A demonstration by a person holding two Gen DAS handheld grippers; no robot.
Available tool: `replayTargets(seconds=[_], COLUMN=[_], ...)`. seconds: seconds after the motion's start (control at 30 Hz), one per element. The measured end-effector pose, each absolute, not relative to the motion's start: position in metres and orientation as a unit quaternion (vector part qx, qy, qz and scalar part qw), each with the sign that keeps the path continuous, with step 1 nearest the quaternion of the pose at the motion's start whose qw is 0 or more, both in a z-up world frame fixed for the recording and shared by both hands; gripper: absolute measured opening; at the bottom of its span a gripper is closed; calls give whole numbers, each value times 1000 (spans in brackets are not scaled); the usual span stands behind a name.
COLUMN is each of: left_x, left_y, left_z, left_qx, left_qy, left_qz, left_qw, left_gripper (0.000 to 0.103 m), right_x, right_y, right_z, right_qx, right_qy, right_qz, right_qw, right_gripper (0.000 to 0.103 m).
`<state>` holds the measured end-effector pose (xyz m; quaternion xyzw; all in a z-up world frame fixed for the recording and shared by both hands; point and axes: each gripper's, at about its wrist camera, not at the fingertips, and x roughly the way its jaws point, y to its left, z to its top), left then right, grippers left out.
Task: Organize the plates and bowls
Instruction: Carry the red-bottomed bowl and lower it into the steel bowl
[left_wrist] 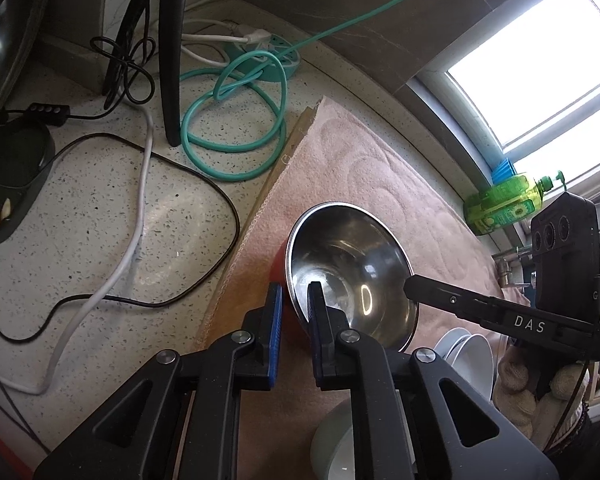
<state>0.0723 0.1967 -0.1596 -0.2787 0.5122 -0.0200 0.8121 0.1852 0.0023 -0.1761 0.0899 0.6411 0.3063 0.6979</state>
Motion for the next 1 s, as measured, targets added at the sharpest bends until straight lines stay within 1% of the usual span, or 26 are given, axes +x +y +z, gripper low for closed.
replayTargets(seconds=[0.3,0.53,1.0], left_x=[69,66,65], left_y=[183,163,77], left_z=[-134,-111,-75], left_qx=[-254,-246,-211], left_qy=[494,478,463], left_qz=[-30,-54,-132], left_qw=[831,841,851], left_gripper=[11,11,11], right_x=[180,169,134], right_y=[-13,-42,-140], right_z=[-153,-124,-68], right_qx=[98,105,120], right_qy=[623,604,563], right_qz=[304,305,267], right_qw=[714,729,772], right_gripper=[8,8,8])
